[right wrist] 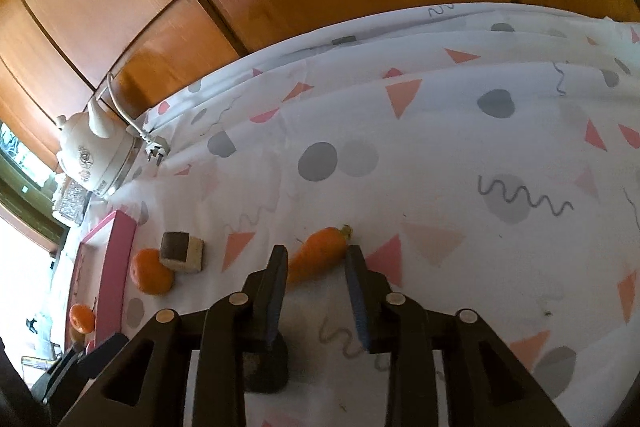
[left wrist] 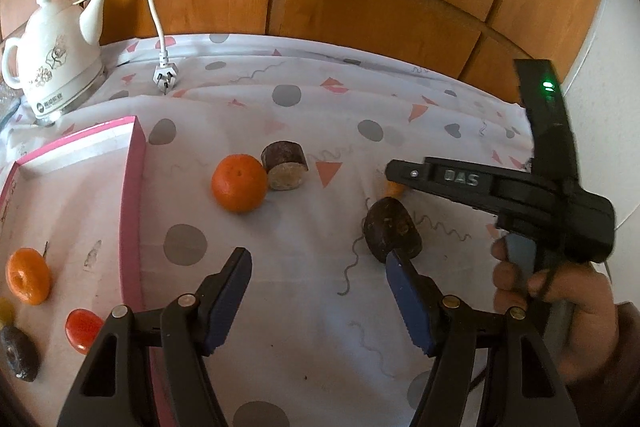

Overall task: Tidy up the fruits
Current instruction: 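Move the right gripper to the orange carrot and close on it, then grasp the dark yam piece with the left gripper while the right gripper holds the carrot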

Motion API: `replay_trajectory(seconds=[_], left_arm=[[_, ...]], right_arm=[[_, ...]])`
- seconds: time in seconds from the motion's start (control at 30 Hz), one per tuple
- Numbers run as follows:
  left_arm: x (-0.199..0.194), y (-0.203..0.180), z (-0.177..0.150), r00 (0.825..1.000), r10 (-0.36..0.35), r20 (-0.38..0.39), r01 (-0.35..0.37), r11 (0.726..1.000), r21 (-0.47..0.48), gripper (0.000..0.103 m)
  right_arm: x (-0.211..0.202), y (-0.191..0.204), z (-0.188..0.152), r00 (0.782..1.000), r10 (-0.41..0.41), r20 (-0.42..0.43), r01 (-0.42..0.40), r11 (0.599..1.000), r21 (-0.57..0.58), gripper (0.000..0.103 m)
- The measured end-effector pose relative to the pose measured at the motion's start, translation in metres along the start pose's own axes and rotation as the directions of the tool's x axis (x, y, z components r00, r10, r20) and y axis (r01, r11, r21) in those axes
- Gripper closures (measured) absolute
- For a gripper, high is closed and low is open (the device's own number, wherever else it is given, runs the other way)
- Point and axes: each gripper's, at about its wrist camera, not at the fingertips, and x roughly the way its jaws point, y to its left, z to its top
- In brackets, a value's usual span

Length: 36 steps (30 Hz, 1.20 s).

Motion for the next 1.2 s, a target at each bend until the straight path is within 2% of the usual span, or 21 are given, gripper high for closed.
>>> replay_trajectory(seconds=[0.17,0.23,0.33,0.57,0.73,0.97,1.13,1.2], left_arm=[[0.001,0.003,0.001,1.000,0.004,-0.003,-0.004,1.000,-0.008,0.033],[0.001,0.003,0.001,1.000,0.003,-0.003,-0.003,1.000,-0.007,0.033],[0.003,0.002,0.002,1.000,-0.008,-0.009,0.008,1.000,-0.009,0.033],[0.012,-0.007,0.006,0.999,-0.033,-0.022,0.033,0.999,-0.006,0.033],[0.020,-0.018,0.011,0.998,-0.062,-0.027,0.063,0.998,0.005,0.033],[0.036,-0.041,0.013,0.997,-0.063,-0.046,0.066,0.995,0.070,0.034],[0.047,-0.044,0.016,0.996,-0.067,-0.059,0.070,0.995,0.064,0.034],[0.054,-0.045,0.016,0.996,-0.057,-0.073,0.062,0.996,0.071,0.037]], right_arm=[[0.009,0.009,0.004,0.998,-0.056,0.001,0.056,0.998,-0.025,0.073],[0.011,0.014,0.004,0.995,-0.096,0.009,0.096,0.994,-0.054,0.078],[0.009,0.015,0.002,0.994,-0.107,0.011,0.108,0.990,-0.087,0.078],[-0.007,-0.015,0.002,0.980,-0.193,0.036,0.195,0.980,-0.049,0.078],[-0.012,-0.021,-0.001,0.976,-0.212,0.039,0.215,0.973,-0.086,0.078],[-0.012,-0.026,0.000,0.984,-0.177,0.013,0.178,0.979,-0.099,0.077],[-0.011,-0.026,0.000,0.984,-0.179,0.011,0.179,0.978,-0.111,0.076],[-0.011,-0.025,0.001,0.983,-0.182,0.010,0.182,0.976,-0.116,0.076]])
